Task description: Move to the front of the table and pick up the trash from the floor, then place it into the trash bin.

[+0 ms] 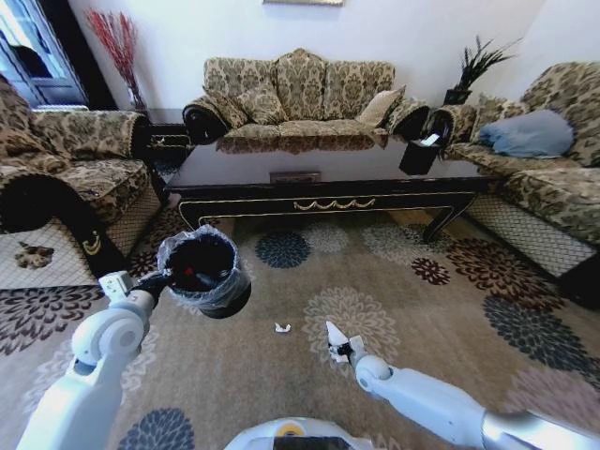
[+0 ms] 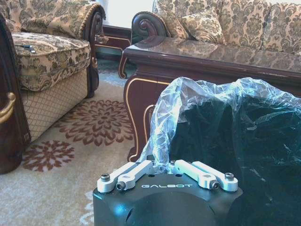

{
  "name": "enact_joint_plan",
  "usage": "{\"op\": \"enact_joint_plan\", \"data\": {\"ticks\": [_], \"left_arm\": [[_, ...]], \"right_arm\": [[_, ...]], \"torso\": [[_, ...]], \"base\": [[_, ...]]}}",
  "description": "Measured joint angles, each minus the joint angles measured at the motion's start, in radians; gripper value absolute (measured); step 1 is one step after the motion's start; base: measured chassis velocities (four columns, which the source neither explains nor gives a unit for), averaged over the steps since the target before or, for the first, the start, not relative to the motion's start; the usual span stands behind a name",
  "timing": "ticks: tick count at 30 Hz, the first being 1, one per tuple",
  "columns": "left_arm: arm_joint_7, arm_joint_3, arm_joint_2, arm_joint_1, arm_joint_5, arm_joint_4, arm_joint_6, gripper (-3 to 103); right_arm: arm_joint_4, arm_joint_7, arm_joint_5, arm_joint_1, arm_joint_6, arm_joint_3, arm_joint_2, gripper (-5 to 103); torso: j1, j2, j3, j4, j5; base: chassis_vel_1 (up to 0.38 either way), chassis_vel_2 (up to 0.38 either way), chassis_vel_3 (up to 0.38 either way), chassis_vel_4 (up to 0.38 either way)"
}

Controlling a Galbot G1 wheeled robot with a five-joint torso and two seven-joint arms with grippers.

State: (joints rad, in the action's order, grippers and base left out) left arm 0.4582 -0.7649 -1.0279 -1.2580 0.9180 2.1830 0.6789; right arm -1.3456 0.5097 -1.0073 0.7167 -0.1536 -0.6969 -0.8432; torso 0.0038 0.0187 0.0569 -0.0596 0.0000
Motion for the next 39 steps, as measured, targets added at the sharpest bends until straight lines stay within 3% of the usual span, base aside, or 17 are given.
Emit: {"op": "enact_joint_plan", "data": {"ticks": [1,6,9,12,15,18,20,21,22,27,28,32,39], "left_arm": [[0.000,0.001,0.002,0.004,0.000,-0.001,0.000,3],[-0.002,0.005,0.008,0.017,0.000,-0.006,0.000,3],[-0.003,0.006,0.011,0.020,0.000,-0.010,-0.001,3],[-0.003,0.006,0.011,0.020,-0.003,-0.011,-0.002,3],[-0.004,0.006,0.011,0.018,-0.007,-0.012,-0.002,3],[-0.004,0.007,0.011,0.018,-0.010,-0.013,-0.003,3],[-0.005,0.007,0.012,0.018,-0.012,-0.014,-0.003,3],[-0.005,0.007,0.012,0.018,-0.012,-0.014,-0.003,3],[-0.005,0.008,0.013,0.019,-0.013,-0.015,-0.004,3],[-0.005,0.010,0.015,0.019,-0.014,-0.016,-0.004,3],[-0.005,0.010,0.017,0.020,-0.014,-0.017,-0.004,3],[-0.006,0.012,0.021,0.020,-0.014,-0.021,-0.004,3],[-0.003,0.035,-0.001,0.016,-0.013,-0.037,-0.005,3]], "right_arm": [[-0.002,0.007,-0.006,0.001,-0.004,0.000,0.002,103],[-0.013,0.019,-0.012,0.019,-0.016,0.001,0.006,89],[-0.019,0.023,-0.010,0.034,-0.020,0.005,0.009,73],[-0.021,0.024,-0.007,0.037,-0.021,0.007,0.009,68],[-0.023,0.025,0.001,0.037,-0.021,0.008,0.011,51],[-0.027,0.028,0.006,0.038,-0.018,0.010,0.013,46],[-0.033,0.030,0.014,0.043,-0.012,0.014,0.014,35],[-0.034,0.030,0.017,0.046,-0.007,0.016,0.015,35],[-0.037,0.031,0.024,0.050,0.003,0.021,0.016,25],[-0.054,0.026,0.045,0.062,0.051,0.050,0.025,13],[-0.066,0.023,0.049,0.067,0.065,0.071,0.029,3],[-0.087,0.017,0.060,0.074,0.088,0.119,0.036,1],[-0.175,-0.007,0.126,0.041,0.205,0.234,0.062,0]], "torso": [[0.000,0.000,0.000,0.0000,0.0000],[0.000,0.000,0.000,-0.0001,0.0001],[0.000,0.000,0.000,-0.0001,0.0001],[0.000,0.000,0.000,0.0001,0.0001],[0.000,0.000,0.000,0.0001,0.0001],[0.000,0.000,0.000,-0.0001,-0.0001],[0.000,0.000,0.000,-0.0002,0.0000],[0.000,0.000,0.000,-0.0001,0.0000],[0.000,0.000,0.000,-0.0001,0.0000],[0.000,0.000,0.000,-0.0001,0.0000],[0.000,0.000,0.000,-0.0001,0.0000],[0.000,0.000,0.000,-0.0001,0.0002],[0.000,0.000,0.000,-0.0001,0.0001]], "base": [[0.000,0.000,0.000,0.000],[0.000,0.000,0.000,0.000],[0.000,0.000,0.000,0.000],[0.000,0.000,0.000,0.000],[0.000,0.000,0.000,0.000],[0.000,0.000,0.000,0.000],[0.000,0.000,0.000,0.000],[0.000,0.000,0.000,0.000],[0.000,0.000,0.000,0.000],[0.000,0.000,0.000,0.000],[0.000,0.000,0.000,0.000],[0.000,0.000,0.000,0.000],[0.000,0.000,0.000,0.000]]}}
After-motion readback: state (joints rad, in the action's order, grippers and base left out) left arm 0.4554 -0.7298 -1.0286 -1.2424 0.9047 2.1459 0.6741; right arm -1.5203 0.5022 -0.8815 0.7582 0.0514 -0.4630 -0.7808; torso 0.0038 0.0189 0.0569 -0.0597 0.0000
